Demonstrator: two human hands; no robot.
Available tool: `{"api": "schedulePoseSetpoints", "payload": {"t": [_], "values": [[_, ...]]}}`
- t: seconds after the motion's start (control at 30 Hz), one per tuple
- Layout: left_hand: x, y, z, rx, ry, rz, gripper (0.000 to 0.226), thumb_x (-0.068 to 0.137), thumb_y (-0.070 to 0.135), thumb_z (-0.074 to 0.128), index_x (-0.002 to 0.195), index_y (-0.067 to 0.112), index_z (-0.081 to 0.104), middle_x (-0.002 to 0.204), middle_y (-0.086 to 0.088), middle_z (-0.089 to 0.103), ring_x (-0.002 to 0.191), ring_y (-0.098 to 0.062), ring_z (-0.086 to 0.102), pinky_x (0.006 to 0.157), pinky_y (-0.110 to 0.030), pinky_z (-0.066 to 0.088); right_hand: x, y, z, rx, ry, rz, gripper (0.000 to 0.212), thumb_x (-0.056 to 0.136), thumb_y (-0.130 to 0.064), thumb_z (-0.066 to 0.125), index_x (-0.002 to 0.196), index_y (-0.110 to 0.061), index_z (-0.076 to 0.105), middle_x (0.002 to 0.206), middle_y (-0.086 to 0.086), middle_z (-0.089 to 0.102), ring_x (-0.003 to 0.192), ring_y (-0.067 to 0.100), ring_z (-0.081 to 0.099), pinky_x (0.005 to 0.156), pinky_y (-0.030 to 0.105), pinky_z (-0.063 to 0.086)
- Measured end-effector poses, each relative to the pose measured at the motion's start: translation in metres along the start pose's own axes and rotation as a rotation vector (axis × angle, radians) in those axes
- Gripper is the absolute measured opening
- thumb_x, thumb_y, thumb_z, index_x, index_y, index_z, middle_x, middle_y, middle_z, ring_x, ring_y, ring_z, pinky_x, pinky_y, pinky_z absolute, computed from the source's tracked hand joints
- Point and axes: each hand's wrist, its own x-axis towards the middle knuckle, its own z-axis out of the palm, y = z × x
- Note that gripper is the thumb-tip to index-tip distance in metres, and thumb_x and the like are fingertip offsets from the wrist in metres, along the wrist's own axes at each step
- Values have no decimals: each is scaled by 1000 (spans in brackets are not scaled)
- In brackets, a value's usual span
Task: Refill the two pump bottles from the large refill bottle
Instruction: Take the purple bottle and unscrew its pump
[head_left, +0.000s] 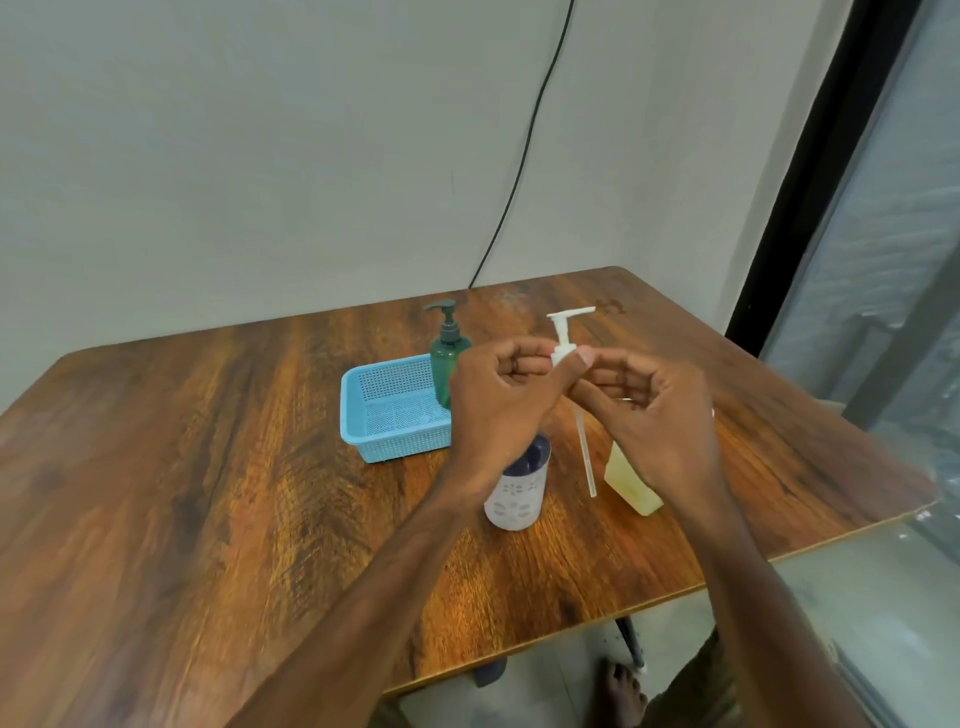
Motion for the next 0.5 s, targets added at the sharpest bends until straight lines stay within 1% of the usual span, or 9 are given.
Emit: {"api": "schedulePoseSetpoints", "payload": {"t": [0.07, 0.1, 0.13, 0.2, 0.27, 0.3, 0.4, 0.43, 0.5], "values": [[0, -4, -1, 31, -8, 8, 21, 78, 47, 90, 89, 36, 76, 81, 30, 75, 80, 9, 73, 64, -4, 51, 0, 5, 4, 11, -5, 36, 30, 85, -25, 81, 114, -21, 76, 99, -9, 79, 90, 8, 76, 84, 38, 63], [0, -6, -2, 61, -8, 22, 21, 78, 48, 90, 89, 37, 75, 78, 34, 73, 80, 12, 72, 64, -2, 49, 0, 7, 5, 1, -2, 53, 30, 84, -23, 82, 114, -21, 76, 98, -9, 79, 89, 8, 76, 84, 38, 63], [0, -7, -3, 99, -7, 43, 22, 79, 50, 88, 91, 36, 76, 76, 36, 72, 82, 15, 70, 66, 0, 48, 0, 9, 7, -23, 5, 66, 29, 84, -22, 82, 113, -22, 77, 97, -10, 79, 88, 6, 76, 83, 36, 64], [-2, -12, -7, 202, -5, 102, 29, 81, 57, 84, 97, 34, 79, 81, 36, 70, 91, 19, 66, 76, 0, 46, -2, 14, 12, -112, 30, 83, 28, 83, -22, 83, 110, -26, 77, 92, -16, 77, 84, -1, 74, 78, 24, 63], [-5, -18, -14, 284, -21, 131, 30, 82, 62, 79, 99, 38, 78, 92, 37, 69, 101, 19, 63, 86, -6, 48, -4, 19, 19, -240, 47, 110, 27, 84, -24, 83, 110, -29, 76, 88, -25, 71, 79, -4, 71, 73, 14, 59], [-7, -22, -18, 305, -43, 122, 31, 82, 65, 78, 101, 40, 77, 97, 38, 69, 104, 17, 62, 89, -9, 49, -6, 22, 23, -306, 40, 131, 26, 86, -25, 82, 111, -28, 76, 88, -23, 71, 78, -3, 70, 73, 14, 59], [-14, -38, -33, 375, -141, 47, 60, 76, 79, 71, 120, 38, 73, 115, 29, 69, 113, 8, 60, 91, -19, 50, -10, 34, 37, -478, -11, 200, 18, 90, -25, 76, 108, -24, 76, 91, -10, 74, 76, 5, 67, 74, 26, 61], [-17, -42, -37, 390, -171, 31, 68, 73, 82, 70, 123, 37, 71, 118, 28, 68, 114, 9, 59, 91, -18, 50, -11, 39, 43, -513, -28, 225, 16, 91, -23, 75, 107, -23, 76, 91, -8, 73, 74, 6, 66, 70, 25, 59], [-24, -50, -44, 389, -233, 6, 74, 68, 83, 72, 127, 38, 68, 119, 31, 66, 115, 12, 58, 90, -15, 50, -12, 50, 51, -570, -76, 264, 15, 91, -18, 73, 106, -22, 75, 89, -9, 69, 69, 6, 61, 59, 17, 49]]}}
